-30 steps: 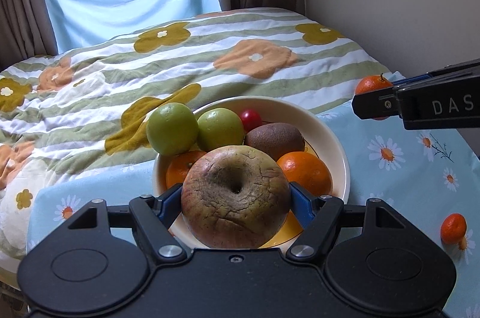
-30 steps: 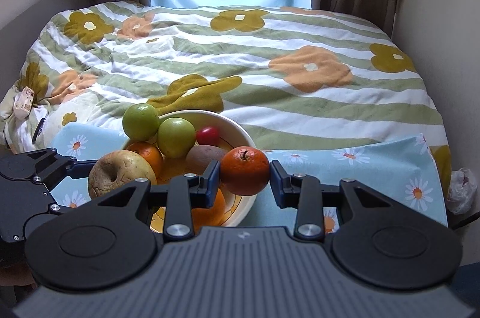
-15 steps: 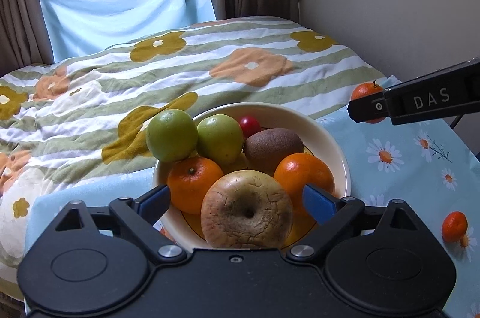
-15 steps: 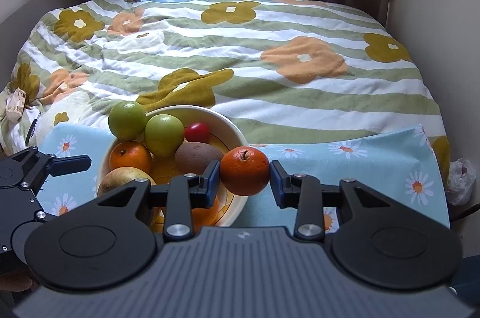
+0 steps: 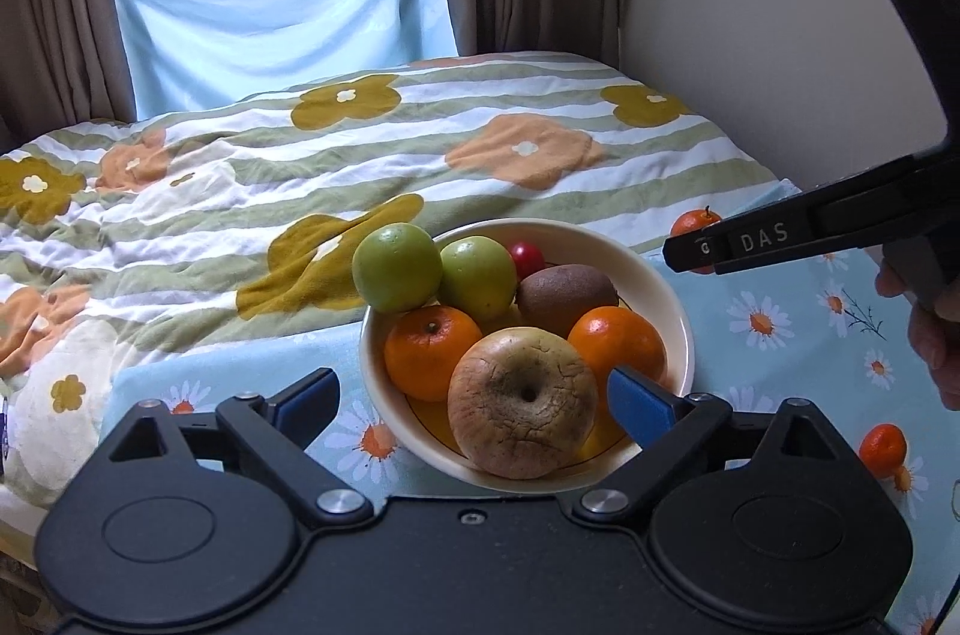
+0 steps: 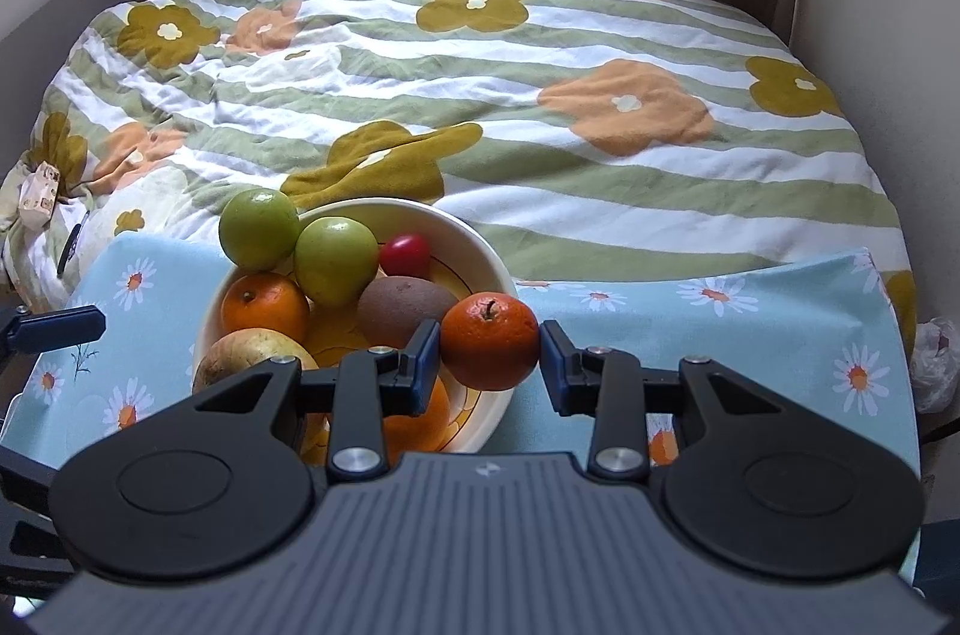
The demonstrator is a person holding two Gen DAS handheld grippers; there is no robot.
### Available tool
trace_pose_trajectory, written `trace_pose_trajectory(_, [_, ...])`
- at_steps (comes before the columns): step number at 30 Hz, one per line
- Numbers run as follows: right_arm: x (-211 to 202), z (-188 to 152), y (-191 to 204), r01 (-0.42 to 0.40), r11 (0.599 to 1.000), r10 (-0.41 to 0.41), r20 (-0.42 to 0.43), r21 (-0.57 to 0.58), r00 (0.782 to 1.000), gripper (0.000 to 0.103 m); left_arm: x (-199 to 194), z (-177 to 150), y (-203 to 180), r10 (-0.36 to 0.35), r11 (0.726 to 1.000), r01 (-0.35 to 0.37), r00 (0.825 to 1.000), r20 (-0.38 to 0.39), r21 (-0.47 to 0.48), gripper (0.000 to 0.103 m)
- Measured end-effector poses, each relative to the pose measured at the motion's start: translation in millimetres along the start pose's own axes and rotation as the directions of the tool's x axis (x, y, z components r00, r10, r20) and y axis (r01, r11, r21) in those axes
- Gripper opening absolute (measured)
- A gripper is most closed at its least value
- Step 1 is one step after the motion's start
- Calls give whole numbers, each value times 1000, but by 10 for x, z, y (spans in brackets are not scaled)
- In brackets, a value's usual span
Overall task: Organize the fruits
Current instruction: 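Lower the small orange into the white bowl and open the right tool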
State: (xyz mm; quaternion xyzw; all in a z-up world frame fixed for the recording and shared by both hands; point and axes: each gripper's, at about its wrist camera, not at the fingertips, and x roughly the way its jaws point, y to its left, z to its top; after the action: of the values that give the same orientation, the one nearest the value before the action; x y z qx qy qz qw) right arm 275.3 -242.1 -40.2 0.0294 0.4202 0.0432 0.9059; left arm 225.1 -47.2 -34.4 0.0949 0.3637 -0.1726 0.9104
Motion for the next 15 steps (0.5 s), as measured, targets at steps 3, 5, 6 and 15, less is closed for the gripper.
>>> trace_pose_trajectory(3, [97,-1,-15,-10,1000,10,-14,16,1000,50,-33,-20,16,10,1000,-10,1000,3,-6,98])
trace_pose_trajectory(5, [166,-3,-27,-12,1000,12,-22,23,1000,50,-26,-37,32,12,1000,-12,1000,0,-11,98])
trace_pose_trajectory(6, [202,-6,-29,-13,1000,14,-26,26,1000,50,-19,-46,35,15,1000,-15,1000,-3,-14,98])
trace_pose_trajectory(15, [337,-13,14,-26,1000,26,-21,14,999,60,24,-106,109,11,999,-12,1000,-18,-50,98])
